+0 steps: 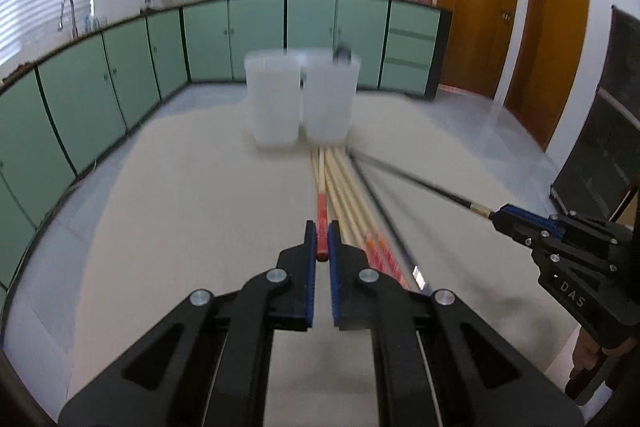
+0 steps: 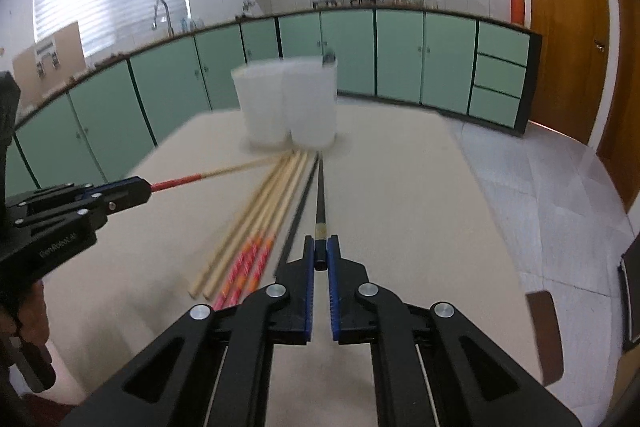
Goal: Organize utensils
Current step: 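Lift the wooden chopstick with left tool over the holder while right tool carries the black chopstick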
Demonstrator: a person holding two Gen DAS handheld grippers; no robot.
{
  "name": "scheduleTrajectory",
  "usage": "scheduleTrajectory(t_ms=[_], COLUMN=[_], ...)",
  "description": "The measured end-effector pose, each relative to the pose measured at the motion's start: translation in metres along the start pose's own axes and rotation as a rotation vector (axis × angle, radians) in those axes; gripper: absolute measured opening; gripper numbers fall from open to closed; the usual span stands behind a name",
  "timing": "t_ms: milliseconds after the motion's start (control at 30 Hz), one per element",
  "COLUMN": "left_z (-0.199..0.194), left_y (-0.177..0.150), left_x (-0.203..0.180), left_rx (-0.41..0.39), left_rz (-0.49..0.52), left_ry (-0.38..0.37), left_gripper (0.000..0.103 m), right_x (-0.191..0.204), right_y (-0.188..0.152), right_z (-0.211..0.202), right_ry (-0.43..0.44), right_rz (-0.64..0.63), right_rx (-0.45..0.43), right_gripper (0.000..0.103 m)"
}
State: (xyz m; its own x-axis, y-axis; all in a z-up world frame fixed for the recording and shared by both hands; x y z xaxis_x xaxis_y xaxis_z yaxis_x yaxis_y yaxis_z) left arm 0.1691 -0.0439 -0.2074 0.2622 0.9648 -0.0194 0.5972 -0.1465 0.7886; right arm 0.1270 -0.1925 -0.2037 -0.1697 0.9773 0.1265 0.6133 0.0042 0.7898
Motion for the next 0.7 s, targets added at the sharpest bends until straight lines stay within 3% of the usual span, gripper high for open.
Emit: scheduleTrajectory(t_ms=[300,700], left_z=[-0.031,-0.044], left_y=[0.066,0.114], left_x=[0.005,0.002], left_rx=[-0.131,-0.19], left_rz=[-0.023,-0.021], left_ry=[-0.017,-0.041], left_gripper=[0.005,0.005], right_x=[-0.003,0.002], right_y=[0.074,0.153], right_z=[-0.031,-0.037], right_ry=[0.048,0.122], right_rz=[0.026,-0.015], right_rx=[-0.102,-0.128], right_gripper=[0.006,0.006])
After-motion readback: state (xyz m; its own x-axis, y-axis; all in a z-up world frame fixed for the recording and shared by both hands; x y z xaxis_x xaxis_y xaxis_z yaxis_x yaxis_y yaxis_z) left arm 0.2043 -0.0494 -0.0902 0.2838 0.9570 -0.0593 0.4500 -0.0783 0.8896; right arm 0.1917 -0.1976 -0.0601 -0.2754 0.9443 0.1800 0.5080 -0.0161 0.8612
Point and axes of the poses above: each gripper's, at about its wrist camera, not at the fingertips, and z roughly the way its jaws point, x to its left, y to its top, the point moved 10 cm from there along z, roughly the way its jaws point, and after that the axes turned 1 degree about z, right-handed, at the moved point
